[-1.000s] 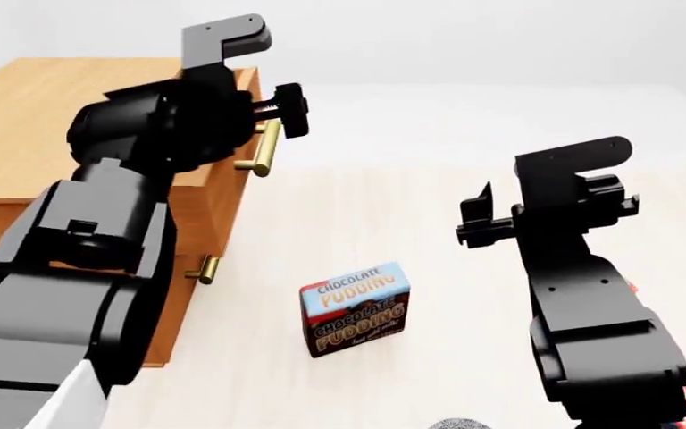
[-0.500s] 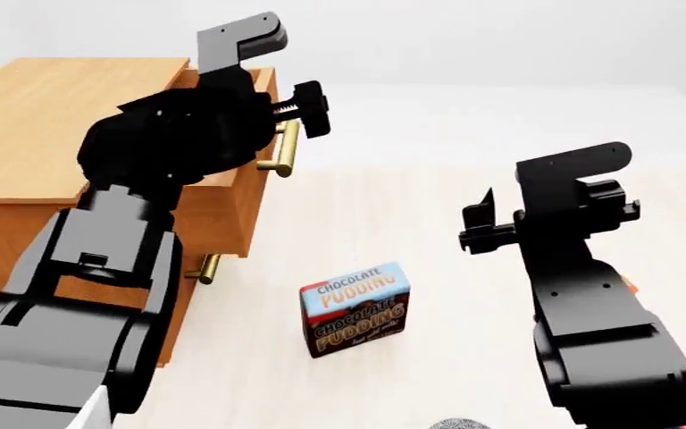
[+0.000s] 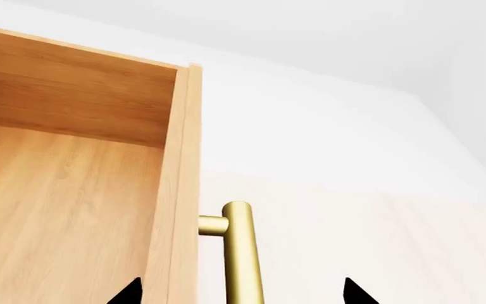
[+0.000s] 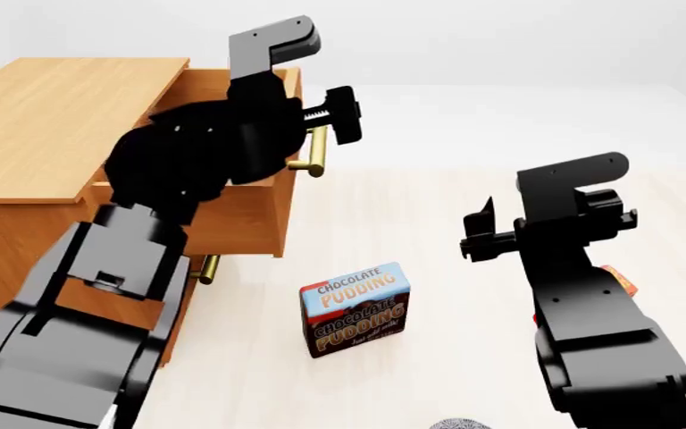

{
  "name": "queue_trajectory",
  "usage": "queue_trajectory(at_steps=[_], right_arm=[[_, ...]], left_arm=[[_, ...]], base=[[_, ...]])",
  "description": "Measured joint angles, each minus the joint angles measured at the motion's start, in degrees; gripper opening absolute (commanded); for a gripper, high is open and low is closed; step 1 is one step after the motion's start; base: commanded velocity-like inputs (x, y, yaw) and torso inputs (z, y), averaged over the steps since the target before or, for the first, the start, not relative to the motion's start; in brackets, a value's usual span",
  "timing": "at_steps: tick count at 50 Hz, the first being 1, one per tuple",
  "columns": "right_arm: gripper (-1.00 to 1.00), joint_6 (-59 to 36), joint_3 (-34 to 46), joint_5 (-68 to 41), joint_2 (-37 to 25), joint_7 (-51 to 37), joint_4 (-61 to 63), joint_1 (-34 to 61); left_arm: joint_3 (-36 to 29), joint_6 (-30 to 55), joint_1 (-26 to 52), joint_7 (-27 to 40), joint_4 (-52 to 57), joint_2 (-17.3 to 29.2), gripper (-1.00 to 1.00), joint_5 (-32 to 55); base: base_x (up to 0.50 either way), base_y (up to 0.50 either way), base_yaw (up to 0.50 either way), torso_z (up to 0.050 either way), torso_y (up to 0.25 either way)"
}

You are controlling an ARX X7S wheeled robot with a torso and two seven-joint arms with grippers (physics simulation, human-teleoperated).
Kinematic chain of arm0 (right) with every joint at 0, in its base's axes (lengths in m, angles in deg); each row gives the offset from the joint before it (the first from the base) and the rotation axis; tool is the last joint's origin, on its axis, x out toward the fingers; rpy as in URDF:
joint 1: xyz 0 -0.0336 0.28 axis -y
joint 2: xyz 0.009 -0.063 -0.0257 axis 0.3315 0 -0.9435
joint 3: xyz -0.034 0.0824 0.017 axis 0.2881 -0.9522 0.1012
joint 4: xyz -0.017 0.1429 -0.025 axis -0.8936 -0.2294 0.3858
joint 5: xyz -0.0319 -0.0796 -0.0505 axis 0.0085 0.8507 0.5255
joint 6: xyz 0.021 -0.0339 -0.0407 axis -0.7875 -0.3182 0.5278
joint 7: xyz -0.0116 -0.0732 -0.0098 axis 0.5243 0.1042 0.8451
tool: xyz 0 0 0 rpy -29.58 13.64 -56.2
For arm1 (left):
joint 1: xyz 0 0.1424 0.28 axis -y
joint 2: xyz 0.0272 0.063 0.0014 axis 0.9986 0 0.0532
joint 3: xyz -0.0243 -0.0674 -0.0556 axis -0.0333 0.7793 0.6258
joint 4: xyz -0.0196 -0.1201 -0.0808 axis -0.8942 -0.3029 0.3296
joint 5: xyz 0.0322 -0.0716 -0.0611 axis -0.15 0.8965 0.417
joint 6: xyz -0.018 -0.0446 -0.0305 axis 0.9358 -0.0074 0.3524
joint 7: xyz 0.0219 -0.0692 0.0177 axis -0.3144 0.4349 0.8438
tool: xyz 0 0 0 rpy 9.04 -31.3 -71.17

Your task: Put the bowl in the top drawer of the cabinet.

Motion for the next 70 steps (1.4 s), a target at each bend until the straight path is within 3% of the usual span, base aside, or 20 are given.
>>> queue_trajectory(at_steps=[37,49,62,70], right_arm=[[1.00,0.8,-3.8,-1.8,-2.6,0.3,1.1,-3.5],[1.00,1.9,-5.5,-2.4,-3.5,0.3,-0.4,-4.6],[1.00,2.2,-6.3,-2.6,-4.1,0.0,-1.0,-5.0],[1.00,2.1,-6.5,-2.6,-4.5,-0.2,-0.8,-5.4]], left_arm=[[-12.3,-4.6,-4.1,16.6,14.7,1.7,1.00,20.0],[-18.2,-7.4,-3.1,19.5,16.2,3.5,1.00,26.5],[-20.4,-12.6,-4.2,25.0,19.8,5.3,1.00,34.6],[-25.2,-14.1,-1.8,24.8,18.9,6.2,1.00,38.2]], base=[[0.00,0.00,0.00,0.000,0.000],[0.00,0.00,0.00,0.000,0.000],[0.00,0.00,0.00,0.000,0.000],[0.00,0.00,0.00,0.000,0.000]])
